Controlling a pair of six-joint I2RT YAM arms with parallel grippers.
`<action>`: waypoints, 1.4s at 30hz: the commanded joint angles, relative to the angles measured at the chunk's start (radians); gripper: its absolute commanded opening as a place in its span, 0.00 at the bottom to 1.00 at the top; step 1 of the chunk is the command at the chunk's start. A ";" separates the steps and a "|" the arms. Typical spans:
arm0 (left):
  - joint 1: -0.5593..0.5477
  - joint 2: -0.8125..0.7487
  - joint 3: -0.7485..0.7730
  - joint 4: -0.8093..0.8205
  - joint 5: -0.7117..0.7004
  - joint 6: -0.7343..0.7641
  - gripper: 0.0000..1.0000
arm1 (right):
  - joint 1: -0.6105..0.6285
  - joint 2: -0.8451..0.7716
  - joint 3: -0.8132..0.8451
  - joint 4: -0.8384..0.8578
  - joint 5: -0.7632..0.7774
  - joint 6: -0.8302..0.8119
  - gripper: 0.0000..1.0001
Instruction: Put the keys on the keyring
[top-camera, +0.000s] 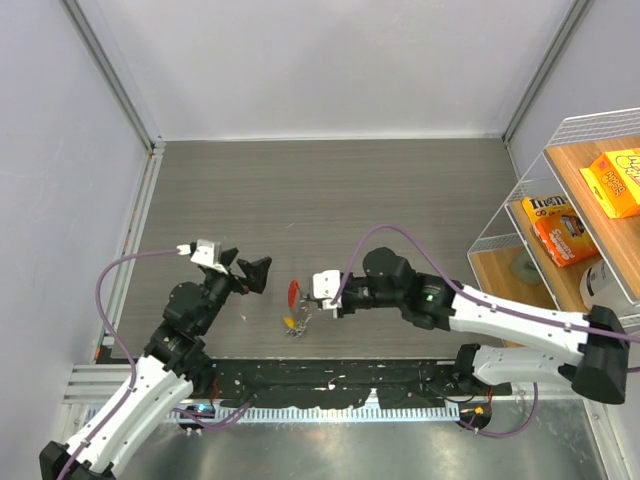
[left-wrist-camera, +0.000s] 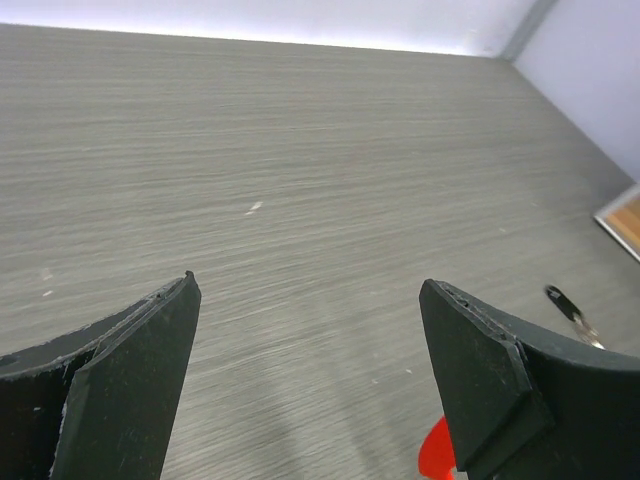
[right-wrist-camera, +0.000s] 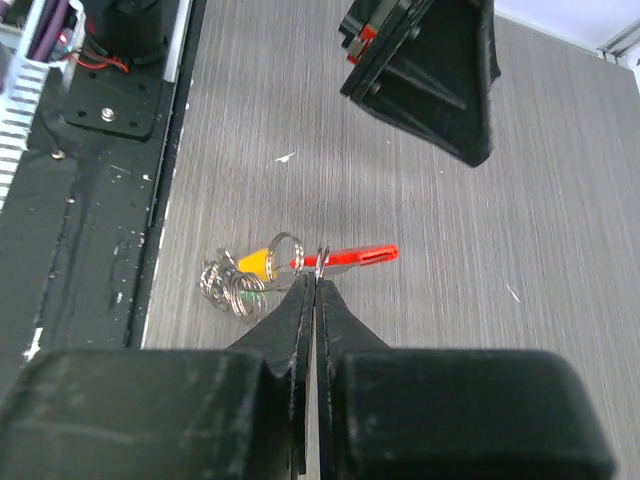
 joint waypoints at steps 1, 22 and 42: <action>0.000 0.059 0.008 0.183 0.270 0.021 0.99 | 0.014 -0.116 0.053 -0.113 0.058 0.109 0.06; -0.182 0.821 0.387 0.332 0.704 -0.057 0.99 | 0.183 -0.492 0.174 -0.509 0.116 0.492 0.06; -0.420 1.367 0.775 0.162 0.563 -0.278 0.96 | 0.185 -0.572 0.162 -0.506 0.150 0.560 0.06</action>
